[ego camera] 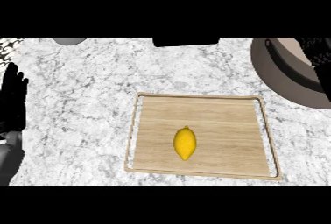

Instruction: Pick the lemon from the tray and place it in the pot

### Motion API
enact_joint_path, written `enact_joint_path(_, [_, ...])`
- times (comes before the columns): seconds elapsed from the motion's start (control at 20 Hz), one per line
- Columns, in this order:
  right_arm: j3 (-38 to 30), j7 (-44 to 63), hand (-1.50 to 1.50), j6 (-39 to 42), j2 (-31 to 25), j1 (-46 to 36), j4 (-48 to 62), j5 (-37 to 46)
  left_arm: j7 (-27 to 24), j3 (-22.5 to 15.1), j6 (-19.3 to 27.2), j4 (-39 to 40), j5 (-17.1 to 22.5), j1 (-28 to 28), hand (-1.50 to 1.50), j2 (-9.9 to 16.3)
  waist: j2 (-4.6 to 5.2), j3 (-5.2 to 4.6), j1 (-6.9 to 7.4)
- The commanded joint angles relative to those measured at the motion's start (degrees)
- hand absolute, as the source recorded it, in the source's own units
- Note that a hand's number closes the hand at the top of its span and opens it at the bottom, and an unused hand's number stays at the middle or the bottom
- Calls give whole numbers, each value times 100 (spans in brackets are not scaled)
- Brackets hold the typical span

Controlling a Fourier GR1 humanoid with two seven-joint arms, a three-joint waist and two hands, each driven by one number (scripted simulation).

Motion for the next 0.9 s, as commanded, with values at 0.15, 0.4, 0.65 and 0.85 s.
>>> enact_joint_path(0.15, [-73,1455,150,-1836,756,1505,101,471,-41,-377,-338,-73,-347,602,0,302,-136,-240,-221])
enact_joint_path(0.4, [18,1644,-150,-2794,-513,2040,37,2631,36,-611,-543,-32,-364,982,0,287,-248,-345,-509])
enact_joint_path(0.65, [896,2074,-150,-4081,454,2911,-1016,3931,-82,-719,-665,-246,-329,1252,0,218,-238,-284,-297])
enact_joint_path(0.85, [1555,3218,-150,-4169,717,3451,-1751,5085,-27,-877,-603,-550,-473,1384,0,222,-182,-286,-119])
